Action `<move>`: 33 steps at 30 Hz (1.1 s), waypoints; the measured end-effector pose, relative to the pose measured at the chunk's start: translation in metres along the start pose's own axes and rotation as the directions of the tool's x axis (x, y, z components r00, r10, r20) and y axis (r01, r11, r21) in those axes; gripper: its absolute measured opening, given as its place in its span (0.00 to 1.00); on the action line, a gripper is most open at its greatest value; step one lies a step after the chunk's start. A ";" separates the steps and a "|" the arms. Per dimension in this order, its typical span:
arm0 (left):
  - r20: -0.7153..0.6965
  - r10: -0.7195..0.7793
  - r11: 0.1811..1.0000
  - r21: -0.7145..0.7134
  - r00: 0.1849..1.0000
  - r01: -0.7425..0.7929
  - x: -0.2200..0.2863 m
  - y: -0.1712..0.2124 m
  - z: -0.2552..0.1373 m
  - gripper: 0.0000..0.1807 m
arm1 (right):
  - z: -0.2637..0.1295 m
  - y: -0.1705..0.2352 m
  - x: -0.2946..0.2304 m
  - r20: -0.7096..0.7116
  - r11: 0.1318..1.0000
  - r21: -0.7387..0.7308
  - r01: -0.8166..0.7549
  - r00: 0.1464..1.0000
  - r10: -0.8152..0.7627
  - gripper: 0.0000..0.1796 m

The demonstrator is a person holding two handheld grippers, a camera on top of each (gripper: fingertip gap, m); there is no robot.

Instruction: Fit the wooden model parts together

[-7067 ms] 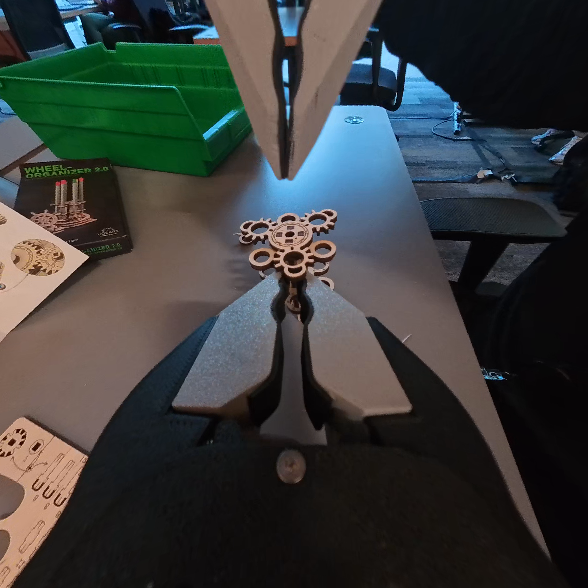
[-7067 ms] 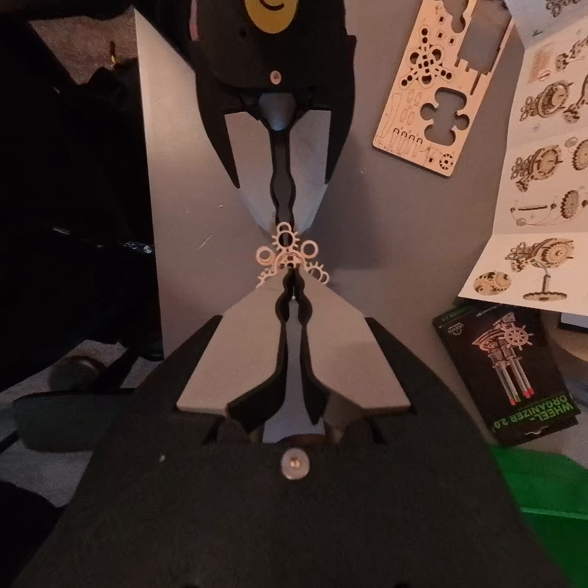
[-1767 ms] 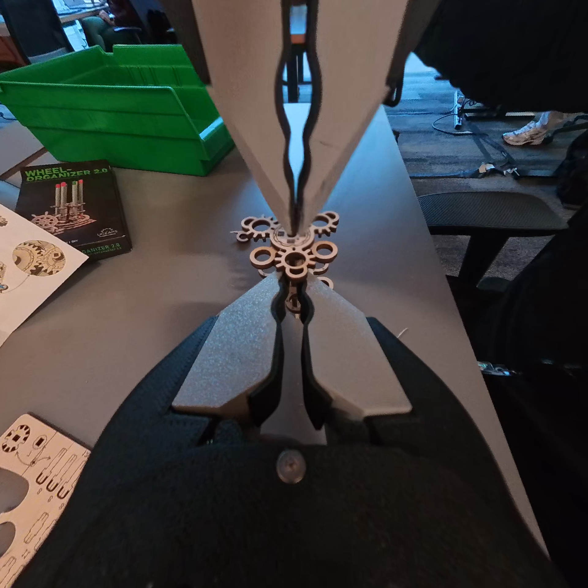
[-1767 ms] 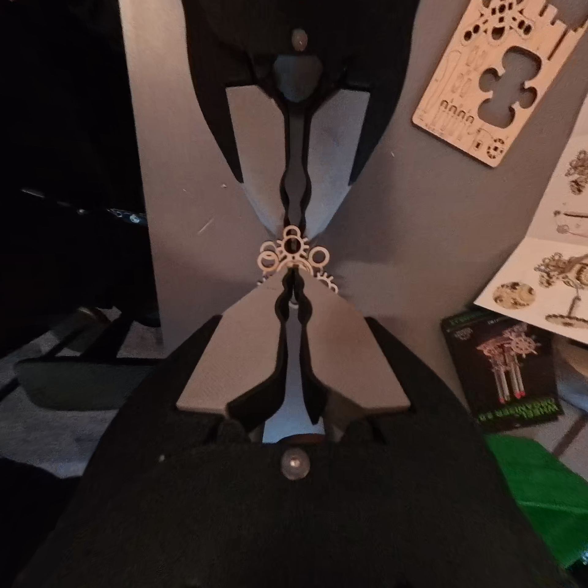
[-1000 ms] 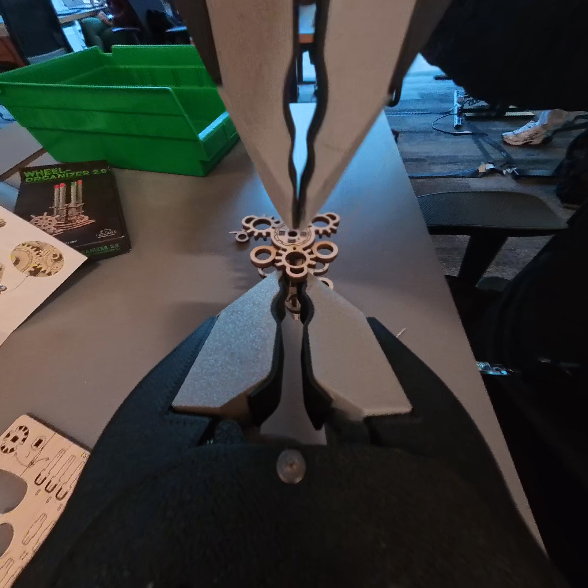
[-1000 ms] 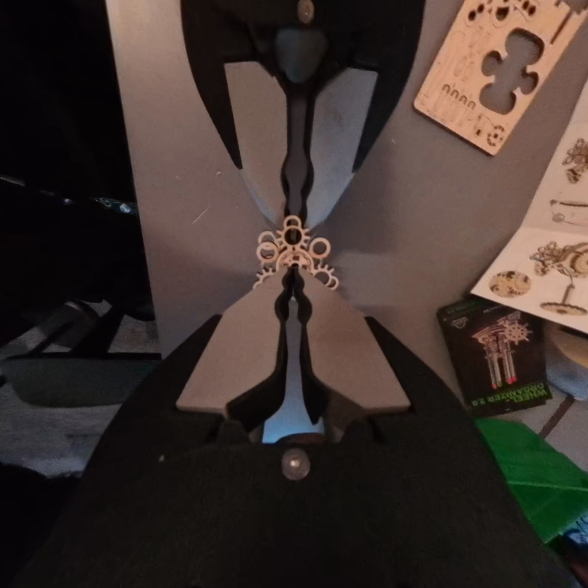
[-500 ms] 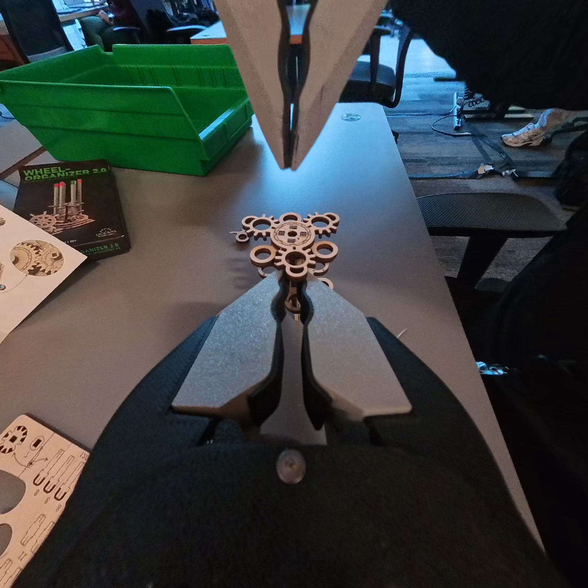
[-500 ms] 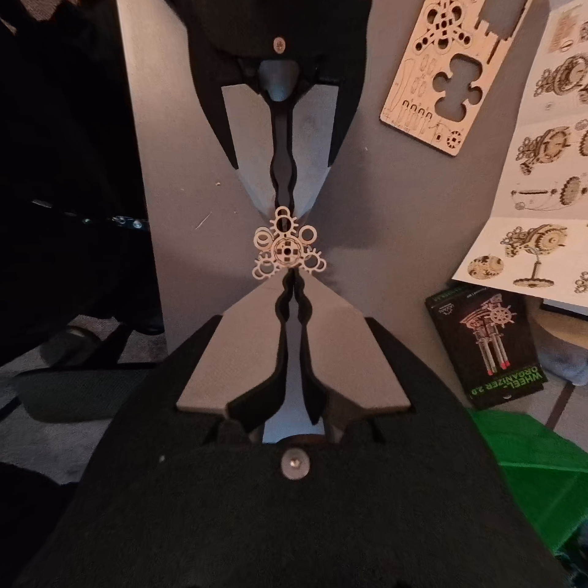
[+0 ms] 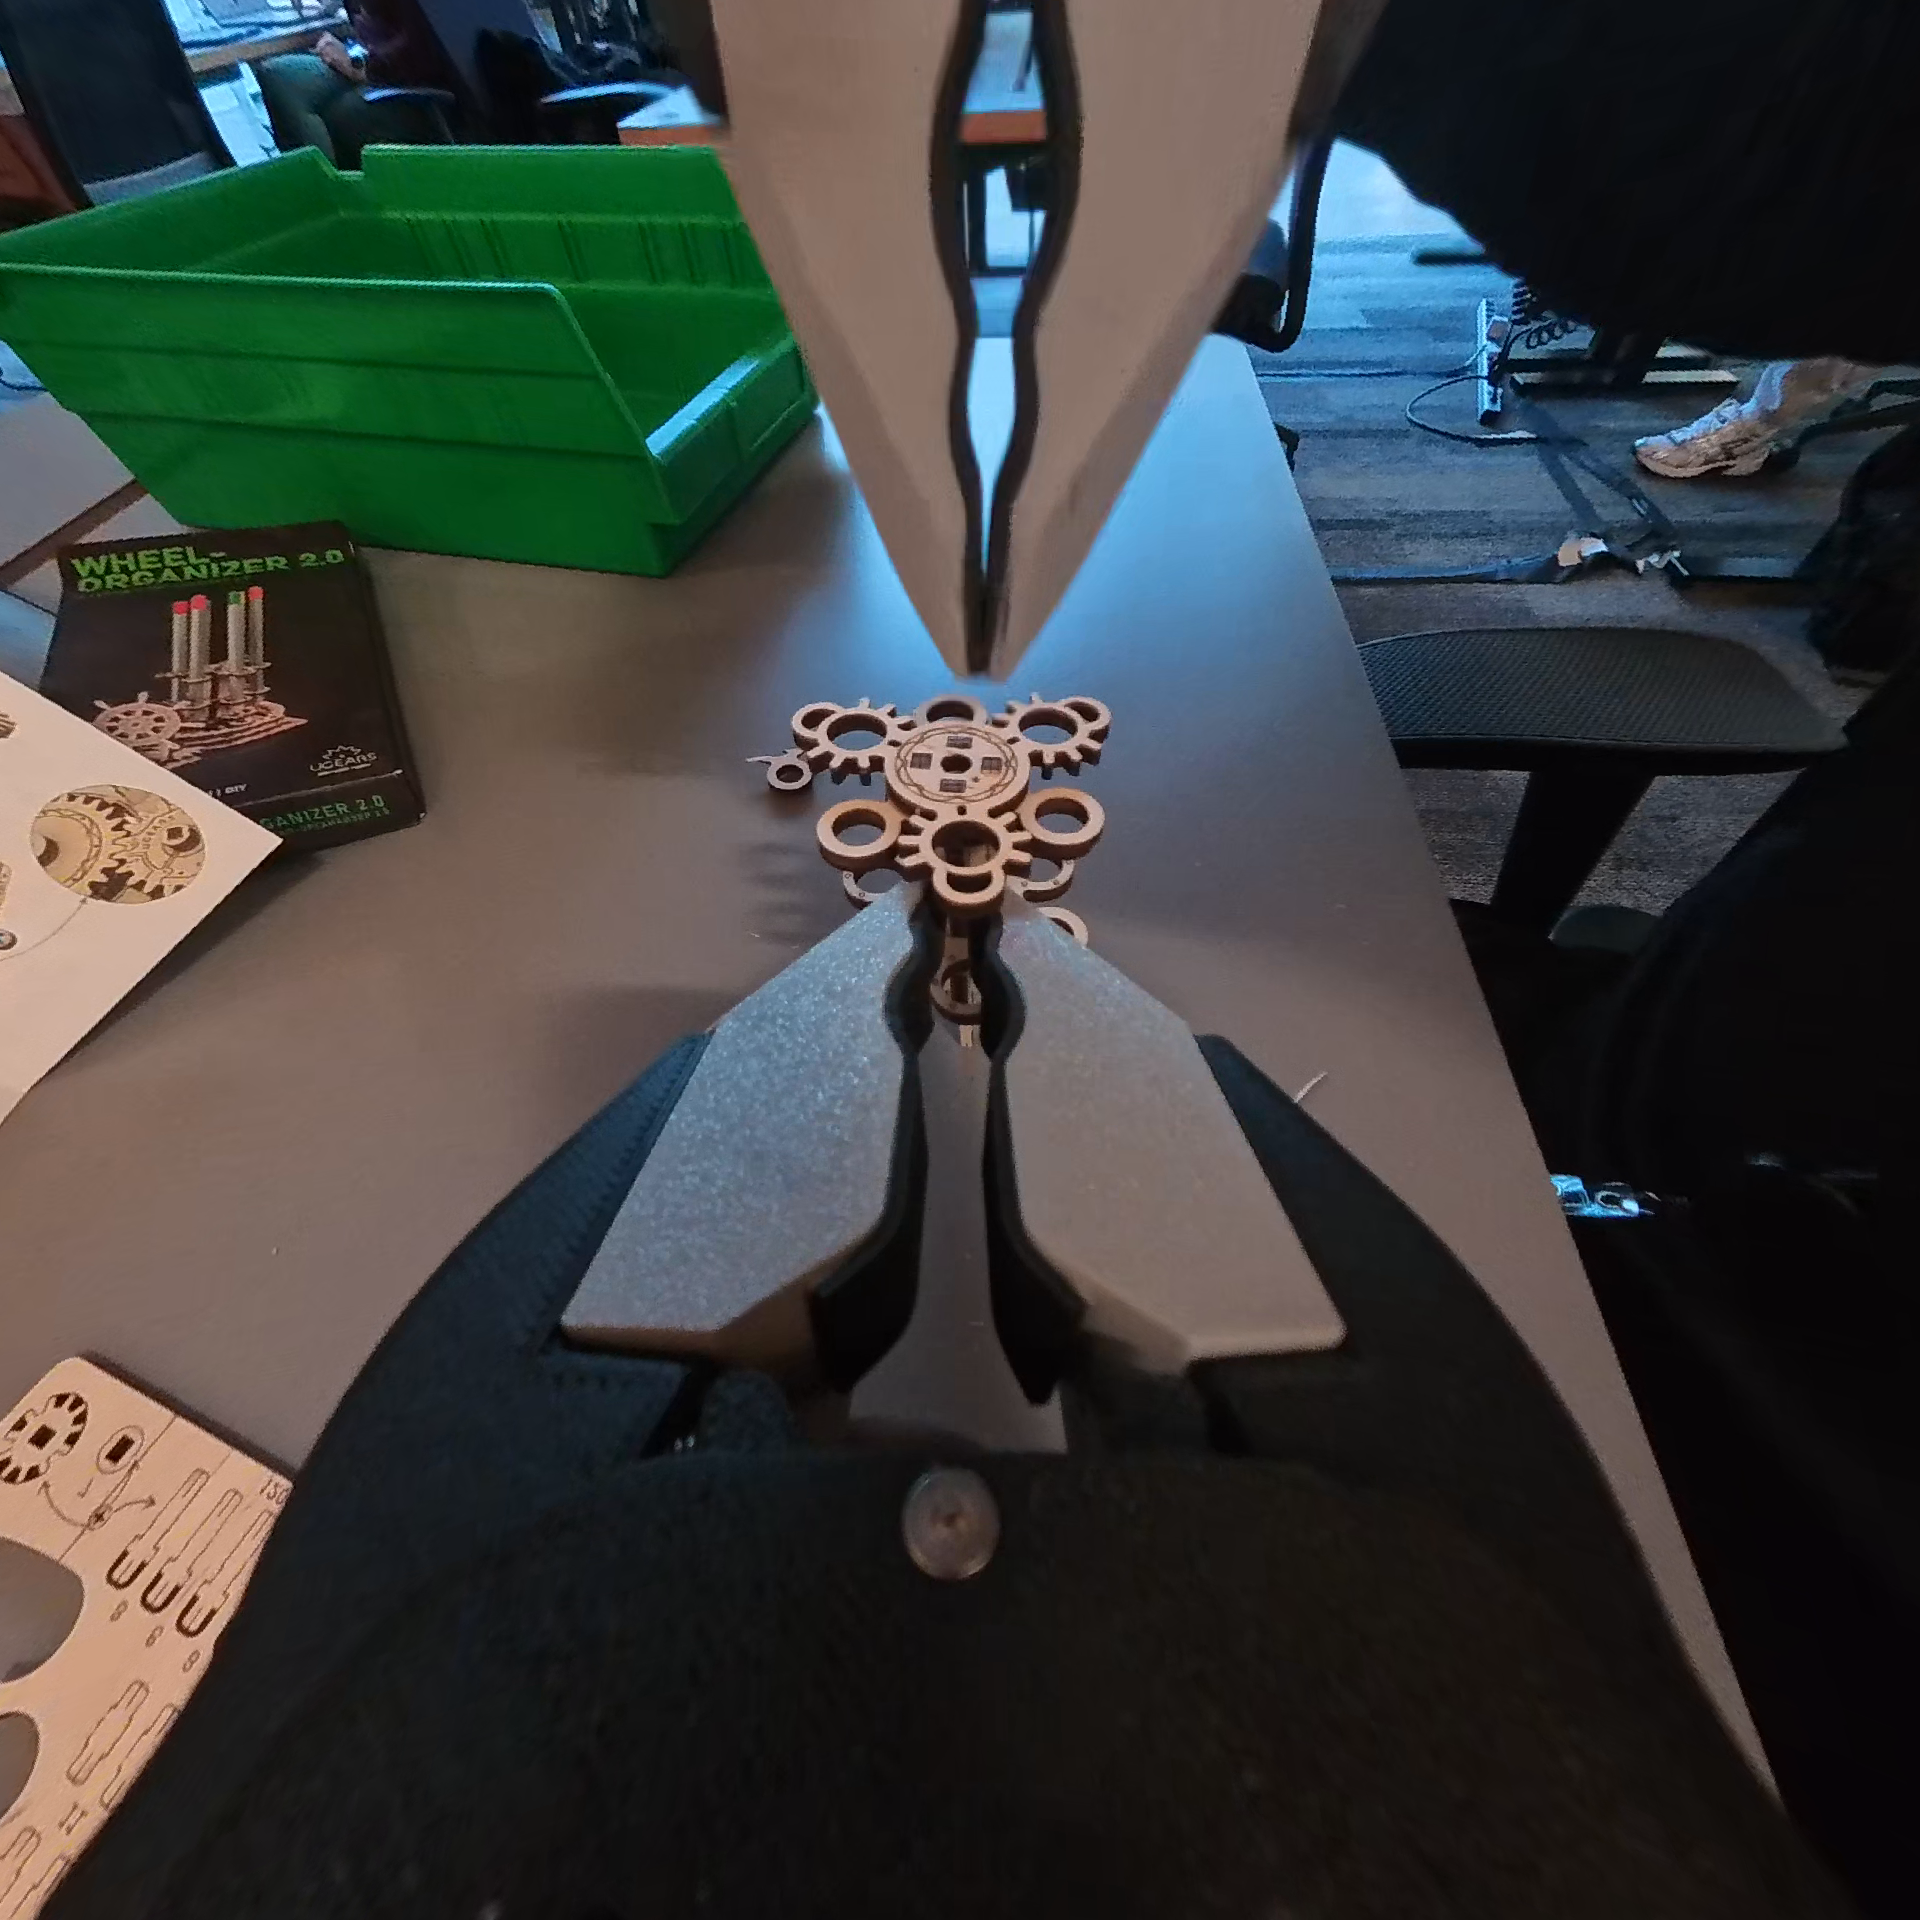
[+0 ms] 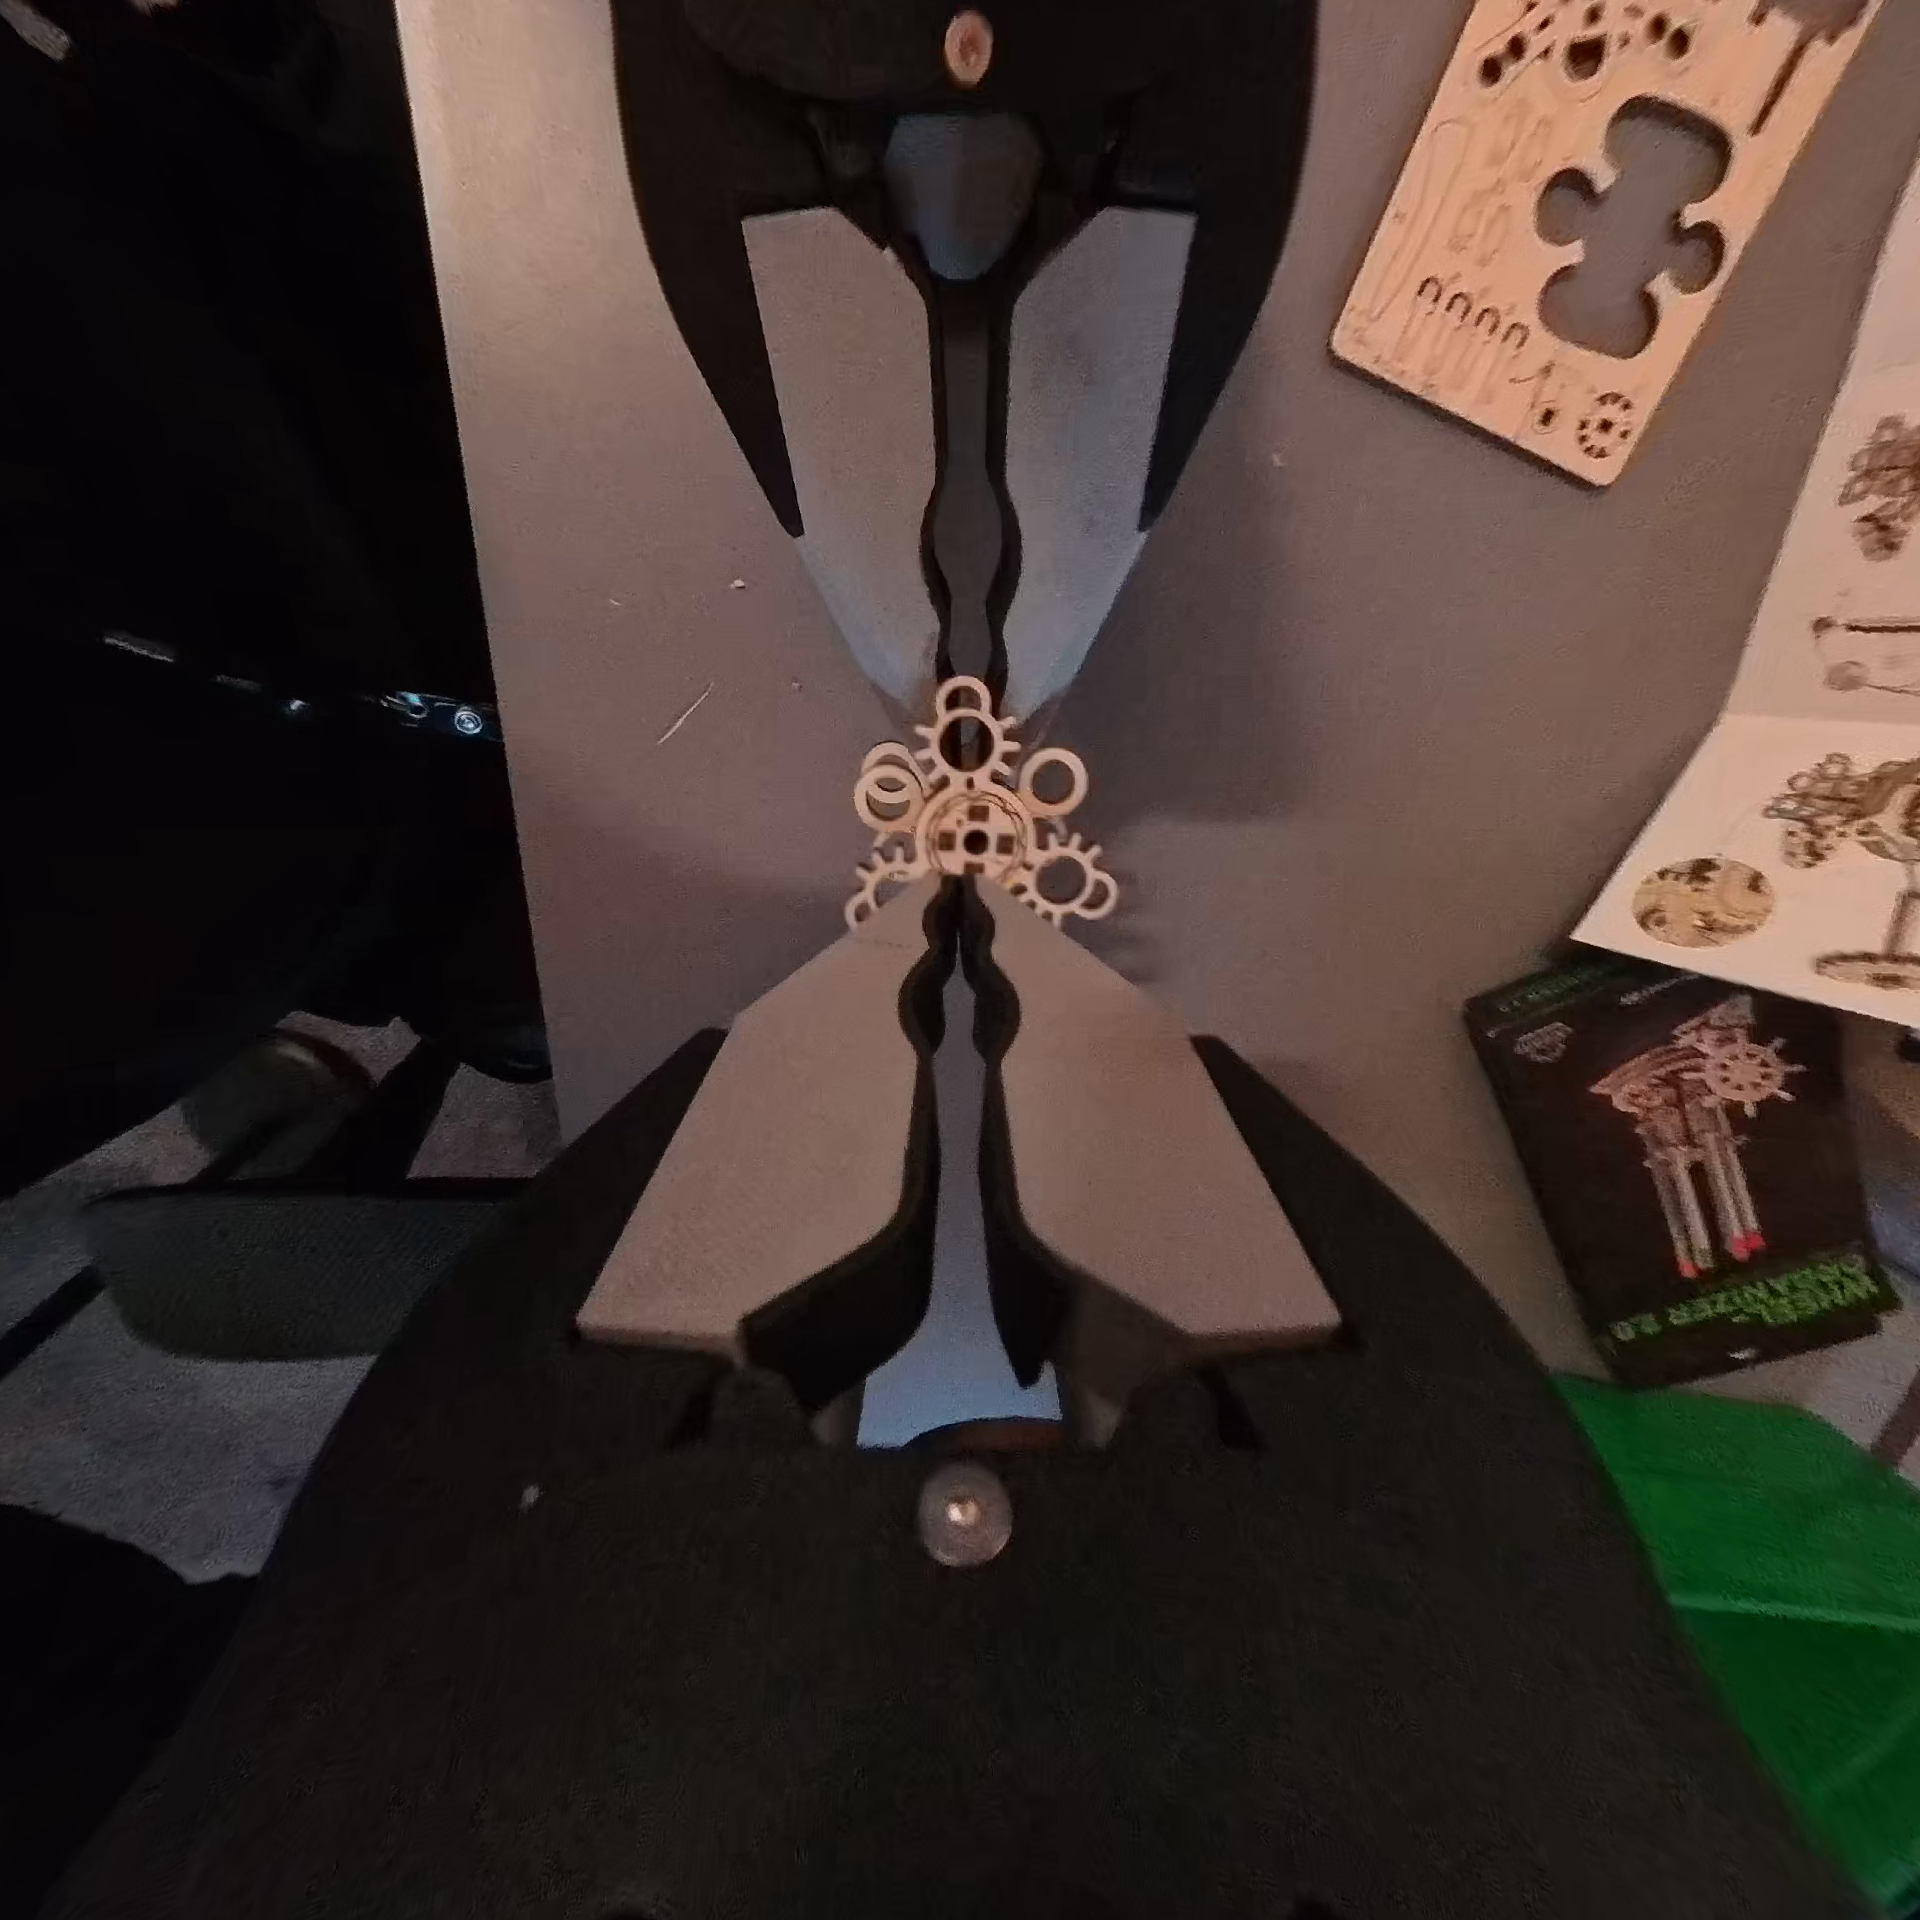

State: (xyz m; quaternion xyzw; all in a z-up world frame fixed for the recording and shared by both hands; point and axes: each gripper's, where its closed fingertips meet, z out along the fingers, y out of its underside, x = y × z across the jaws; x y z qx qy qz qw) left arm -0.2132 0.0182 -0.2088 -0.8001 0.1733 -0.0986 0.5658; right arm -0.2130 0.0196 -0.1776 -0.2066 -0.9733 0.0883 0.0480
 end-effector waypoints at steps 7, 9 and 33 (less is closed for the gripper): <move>0.000 -0.002 1.000 0.000 1.000 0.002 0.000 0.000 0.000 0.01 | -0.020 -0.004 0.001 -0.032 0.999 0.035 0.009 0.999 -0.007 0.00; -0.001 -0.002 1.000 0.000 1.000 0.002 0.000 0.000 0.000 0.01 | -0.016 -0.004 0.001 -0.026 1.000 0.024 0.013 1.000 -0.012 0.00; -0.001 0.007 1.000 0.000 1.000 -0.007 0.001 0.000 0.000 0.01 | -0.011 -0.003 0.011 -0.037 1.000 0.008 -0.008 0.999 0.008 0.00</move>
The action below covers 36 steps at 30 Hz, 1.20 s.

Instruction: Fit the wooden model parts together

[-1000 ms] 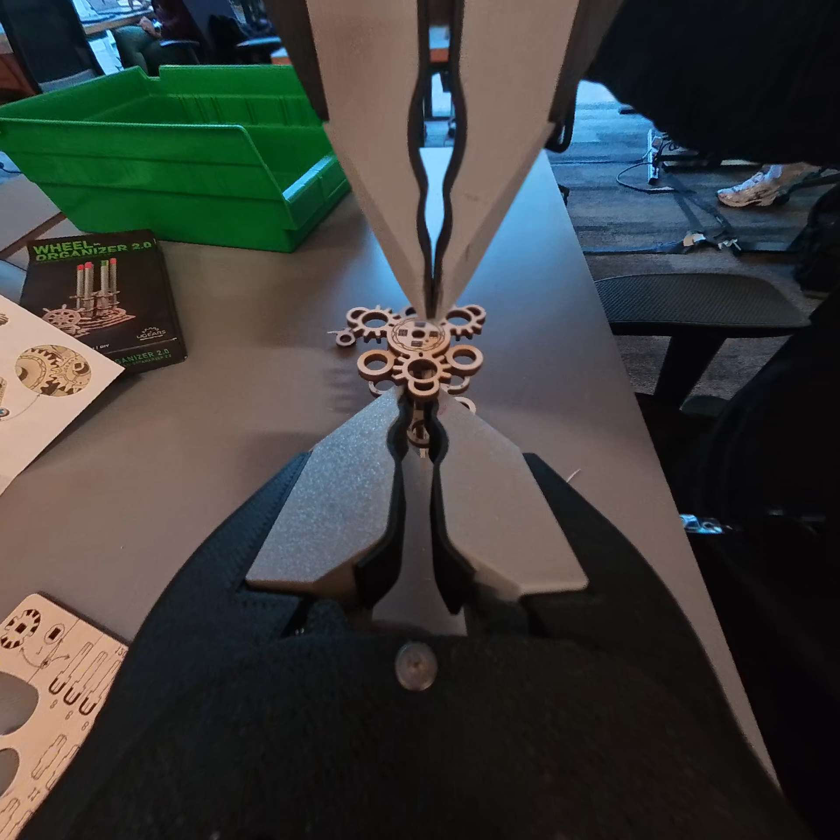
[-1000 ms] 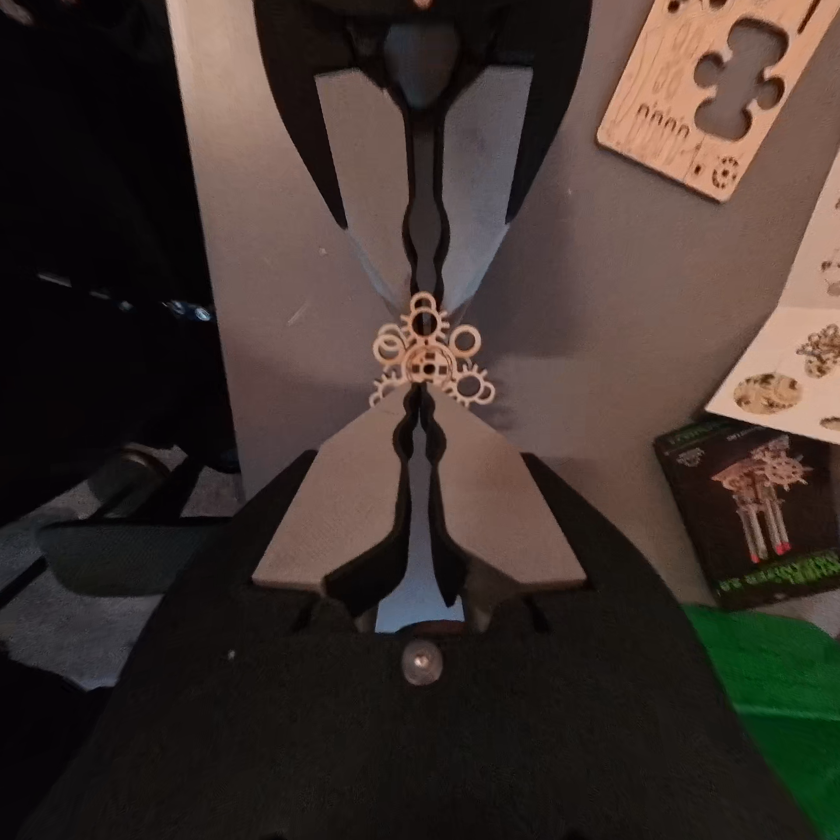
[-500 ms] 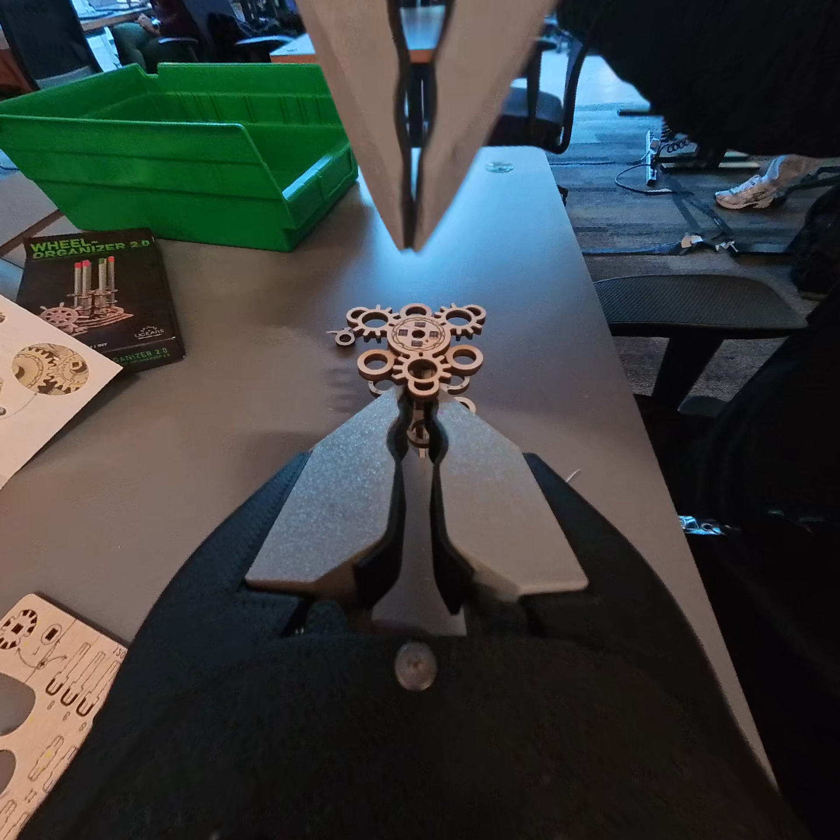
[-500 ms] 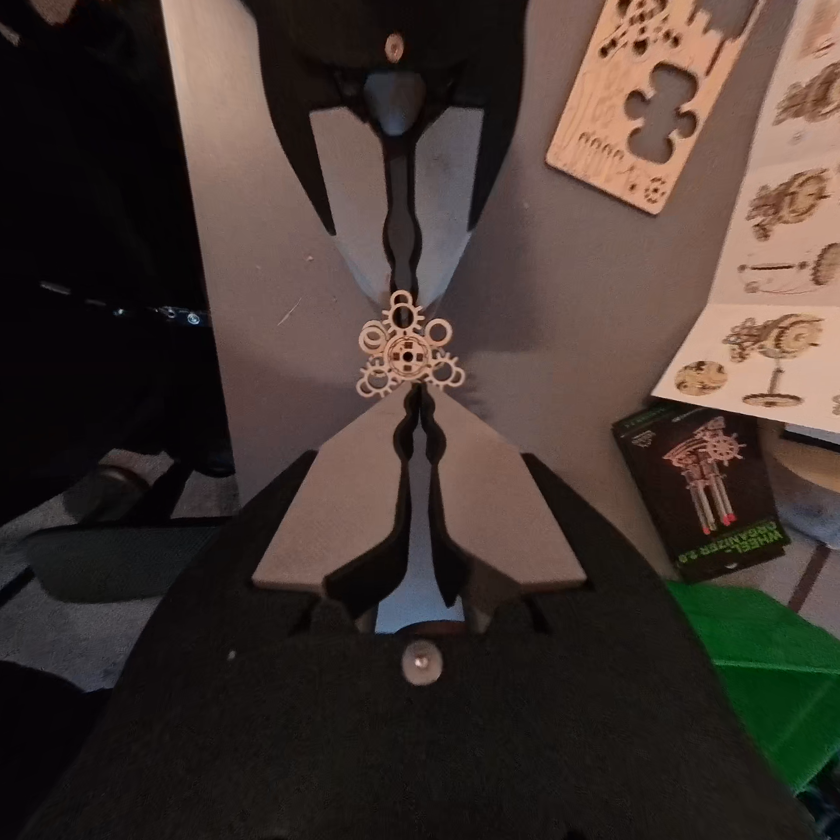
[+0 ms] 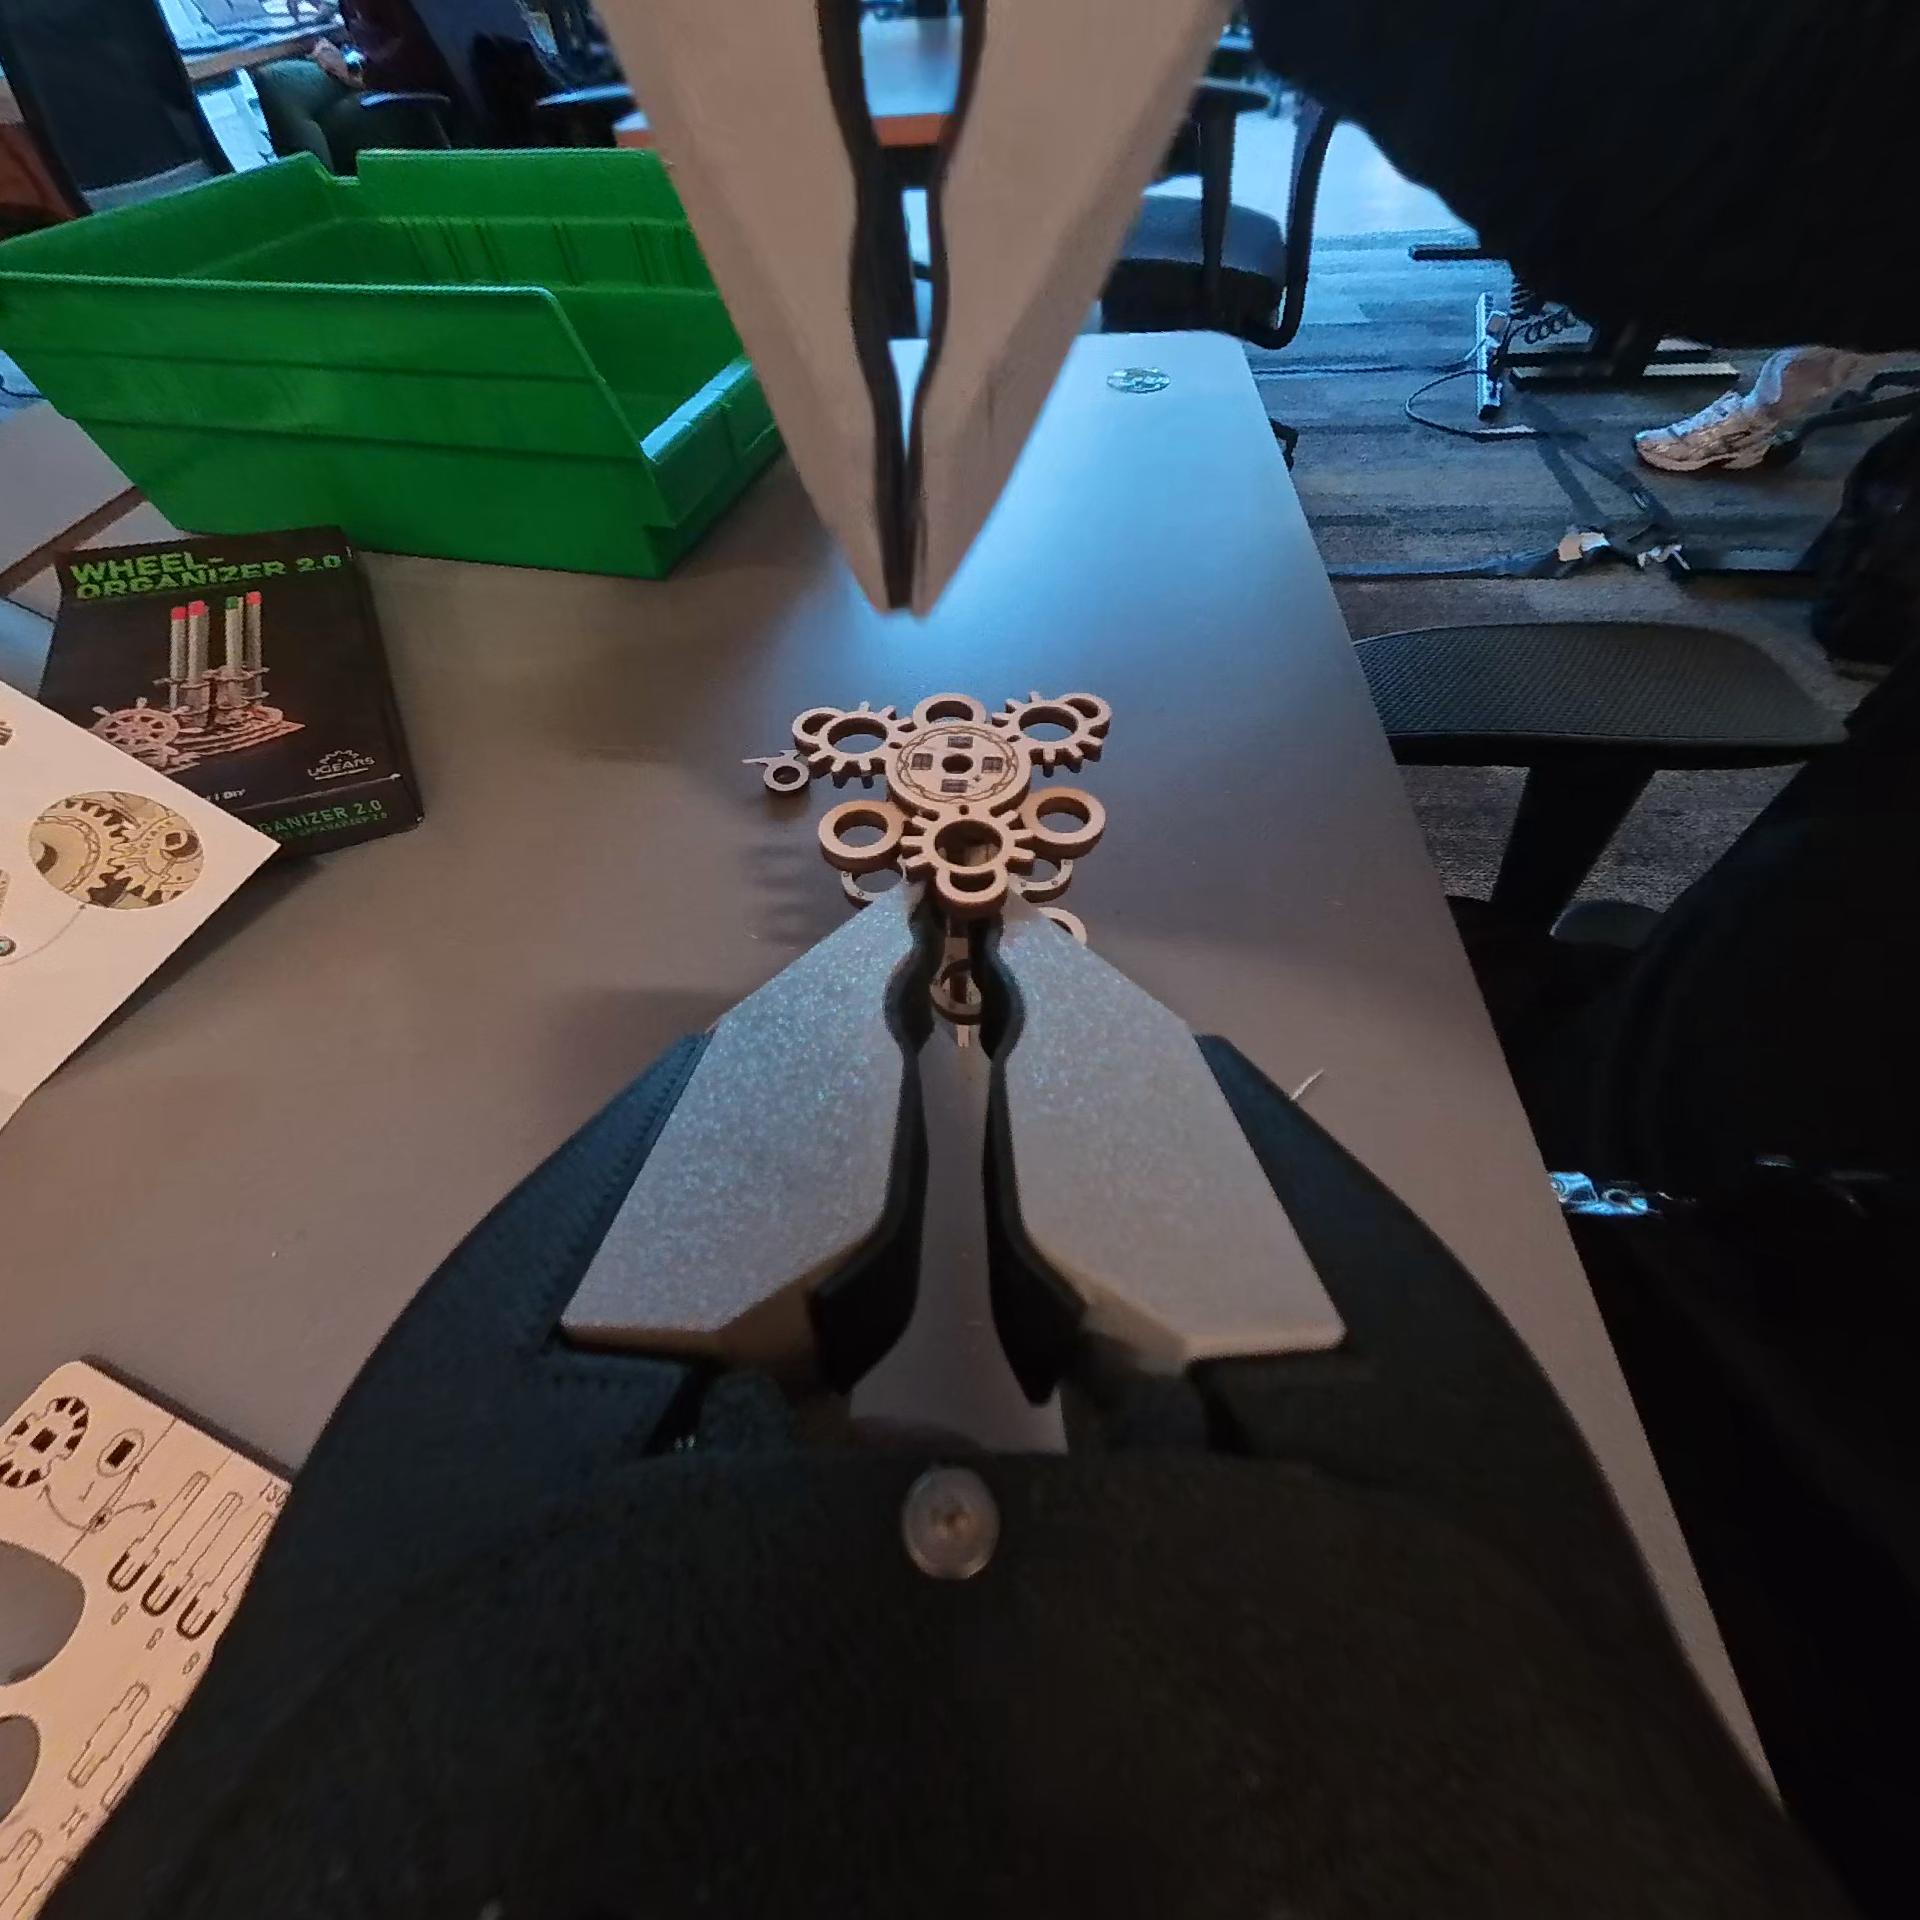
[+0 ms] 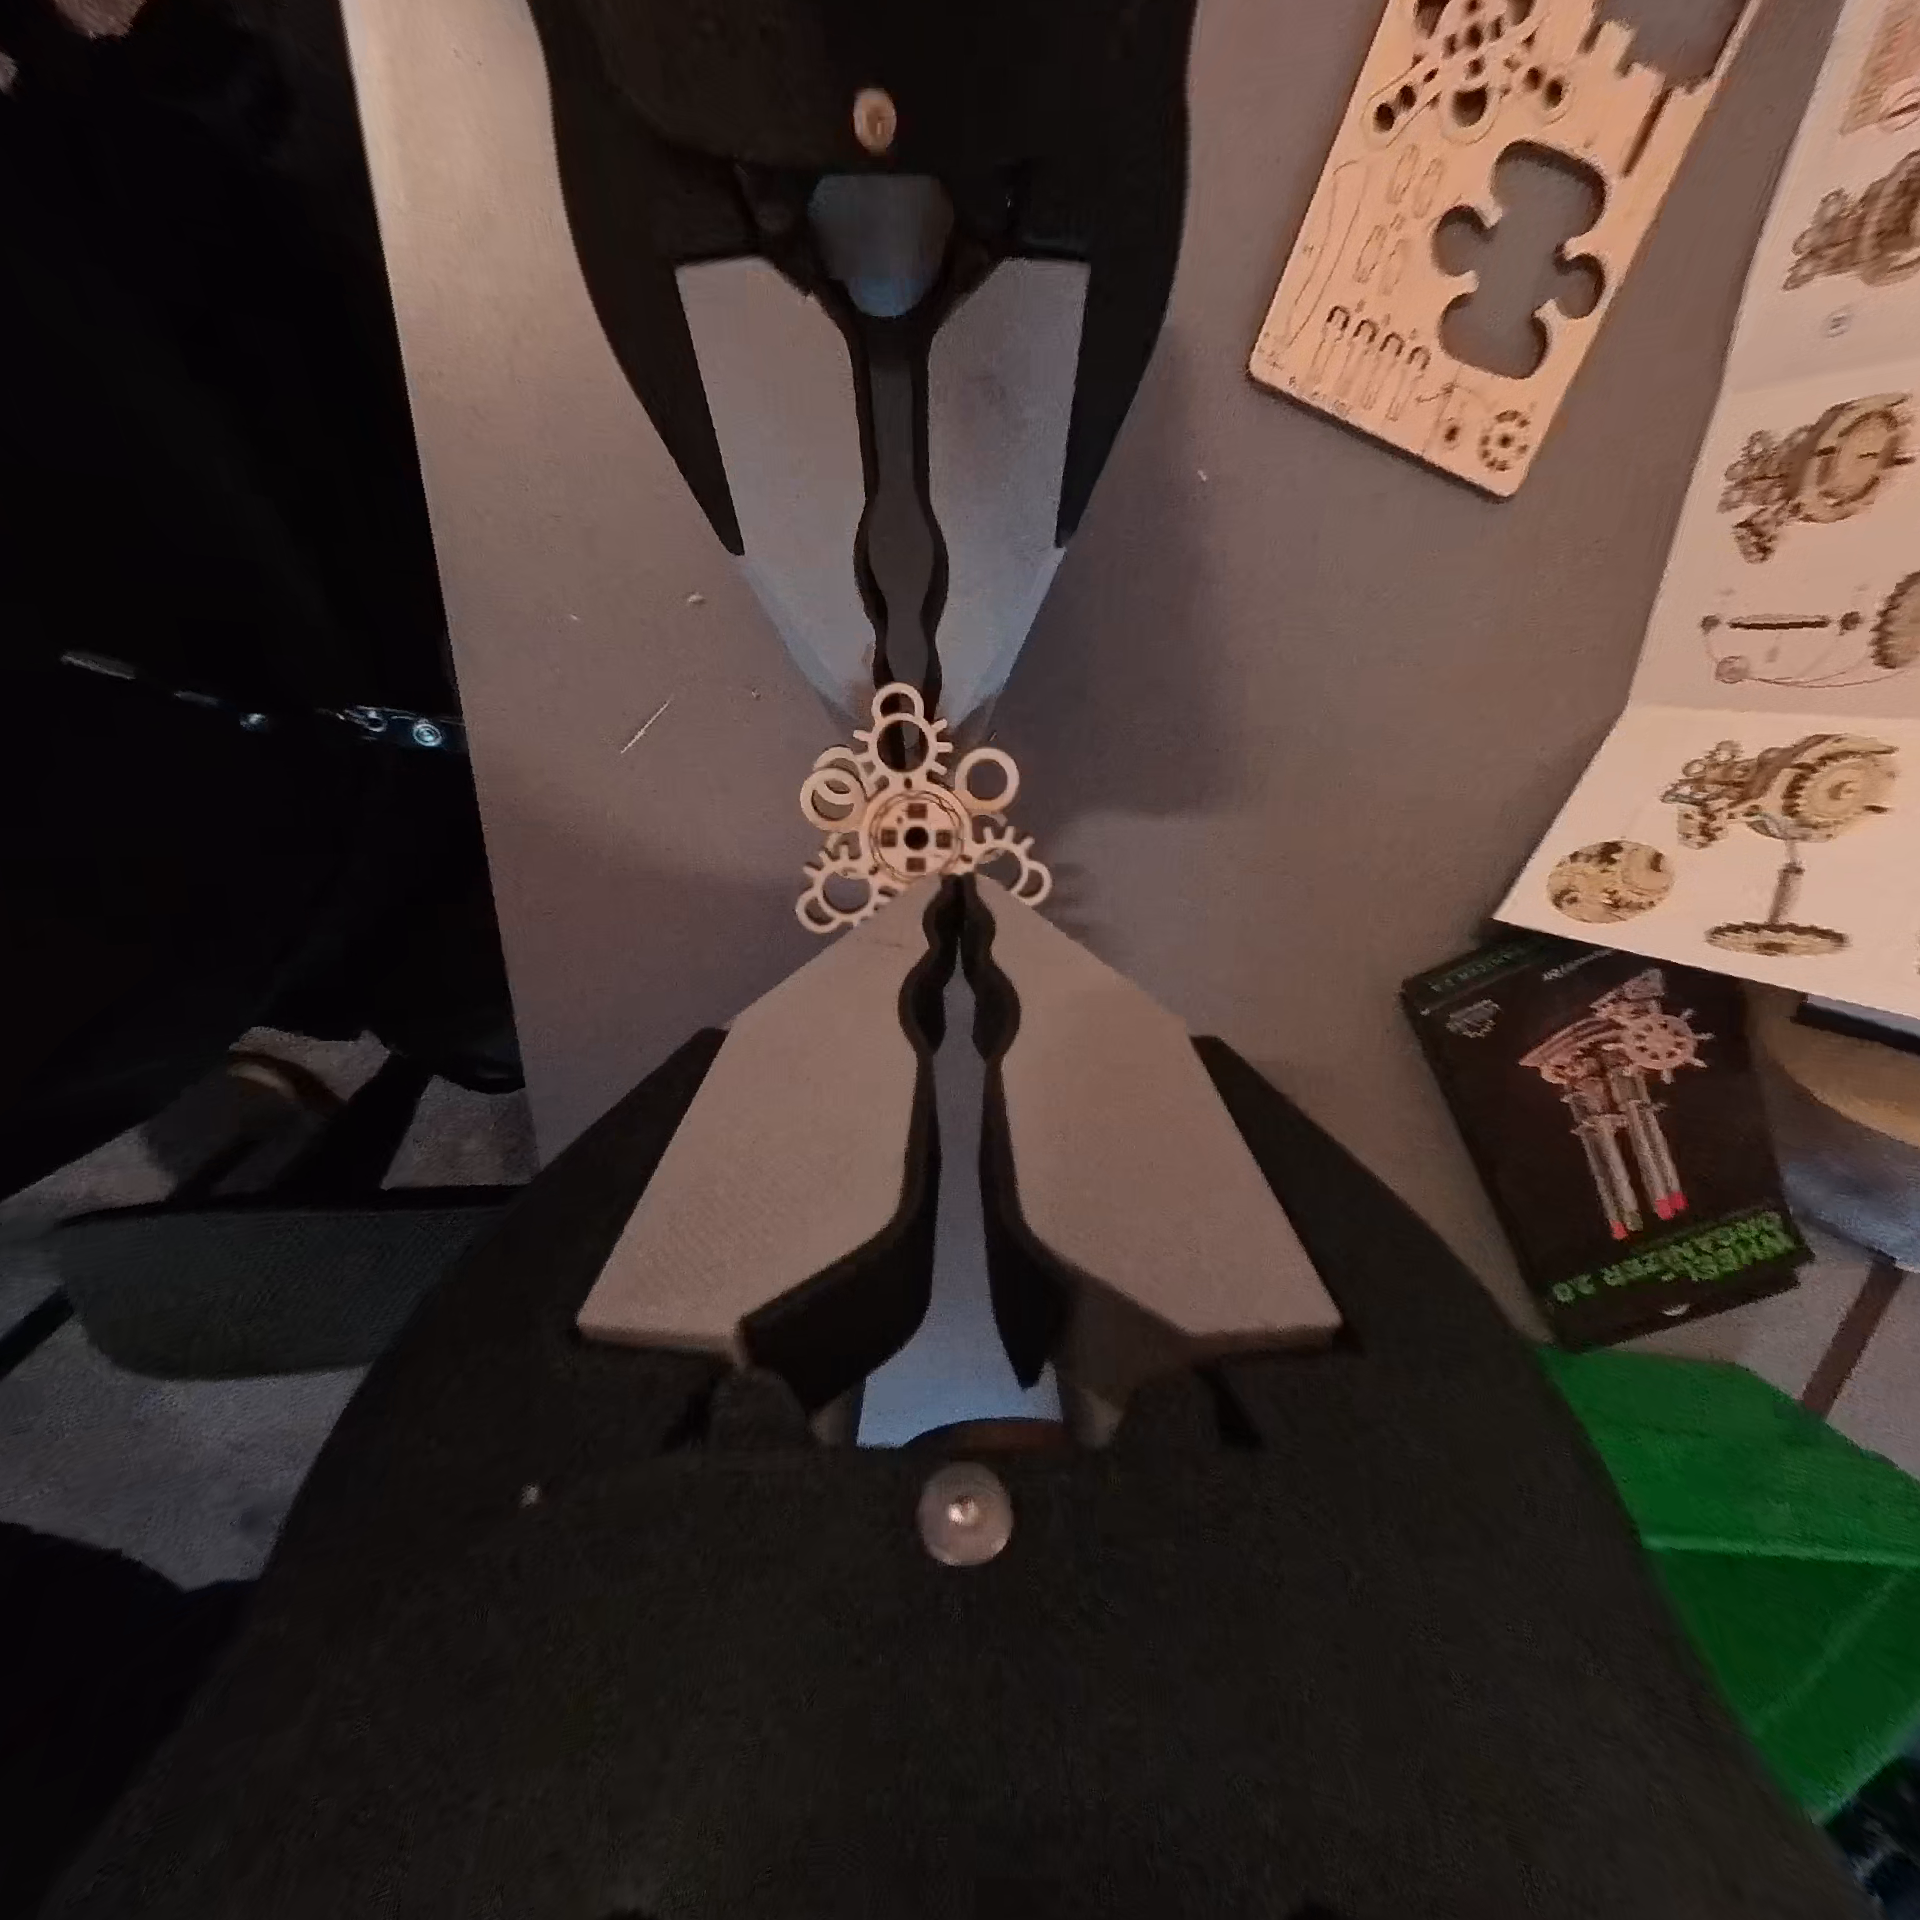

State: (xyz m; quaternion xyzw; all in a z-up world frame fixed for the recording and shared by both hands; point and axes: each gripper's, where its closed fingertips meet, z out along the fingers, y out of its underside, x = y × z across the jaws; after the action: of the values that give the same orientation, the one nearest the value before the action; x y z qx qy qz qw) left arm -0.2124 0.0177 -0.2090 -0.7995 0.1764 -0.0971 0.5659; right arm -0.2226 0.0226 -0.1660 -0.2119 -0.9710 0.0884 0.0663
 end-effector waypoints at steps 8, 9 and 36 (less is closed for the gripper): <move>0.001 -0.002 1.000 0.000 1.000 0.002 0.000 0.000 0.000 0.01 | -0.004 0.003 0.006 -0.021 1.000 0.005 -0.012 1.000 0.012 0.00; 0.000 -0.004 1.000 0.000 1.000 0.004 0.000 0.000 0.000 0.01 | -0.007 0.001 0.007 -0.023 1.000 0.015 -0.011 1.000 0.012 0.00; -0.252 -0.452 0.809 0.288 0.855 0.513 -0.052 -0.041 -0.036 0.00 | 0.000 0.010 0.034 0.285 0.382 0.854 -0.354 0.932 0.226 0.00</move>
State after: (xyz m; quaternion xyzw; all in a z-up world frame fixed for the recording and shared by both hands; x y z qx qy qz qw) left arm -0.2656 0.0187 -0.1564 -0.6946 -0.0048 -0.3358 0.6362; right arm -0.2488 0.0459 -0.1654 -0.3050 -0.7255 0.6099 0.0923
